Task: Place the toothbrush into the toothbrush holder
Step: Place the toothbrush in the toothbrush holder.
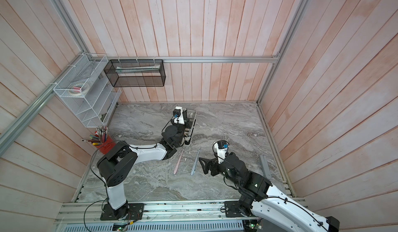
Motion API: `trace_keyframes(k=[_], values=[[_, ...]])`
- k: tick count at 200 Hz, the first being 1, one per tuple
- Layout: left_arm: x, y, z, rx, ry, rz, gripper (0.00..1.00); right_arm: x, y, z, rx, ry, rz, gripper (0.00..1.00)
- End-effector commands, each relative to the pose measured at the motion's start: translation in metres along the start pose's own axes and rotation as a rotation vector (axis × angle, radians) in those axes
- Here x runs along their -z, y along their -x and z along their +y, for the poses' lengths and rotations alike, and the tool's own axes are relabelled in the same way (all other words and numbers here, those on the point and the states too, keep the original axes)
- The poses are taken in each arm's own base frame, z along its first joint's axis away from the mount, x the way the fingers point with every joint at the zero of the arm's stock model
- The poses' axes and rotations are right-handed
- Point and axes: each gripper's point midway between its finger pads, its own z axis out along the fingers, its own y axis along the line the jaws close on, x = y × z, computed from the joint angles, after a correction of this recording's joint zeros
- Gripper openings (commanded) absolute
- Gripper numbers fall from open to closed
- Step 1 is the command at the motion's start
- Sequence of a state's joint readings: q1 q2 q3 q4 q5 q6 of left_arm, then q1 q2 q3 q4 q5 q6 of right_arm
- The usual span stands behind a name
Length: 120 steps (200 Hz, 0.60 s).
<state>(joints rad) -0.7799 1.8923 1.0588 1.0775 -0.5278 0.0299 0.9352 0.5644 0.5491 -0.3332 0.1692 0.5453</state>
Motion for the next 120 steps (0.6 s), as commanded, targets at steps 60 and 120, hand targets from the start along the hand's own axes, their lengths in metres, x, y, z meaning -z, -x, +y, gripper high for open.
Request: trace_keyframes(k=[60, 120], values=[[0.001, -0.014, -0.007, 0.02, -0.039, 0.013, 0.0, -0.003, -0.009, 0.002, -0.001, 0.034, 0.004, 0.98], [0.002, -0.017, -0.01, 0.01, -0.053, 0.019, 0.05, -0.003, -0.009, 0.002, -0.005, 0.042, 0.0, 0.98]])
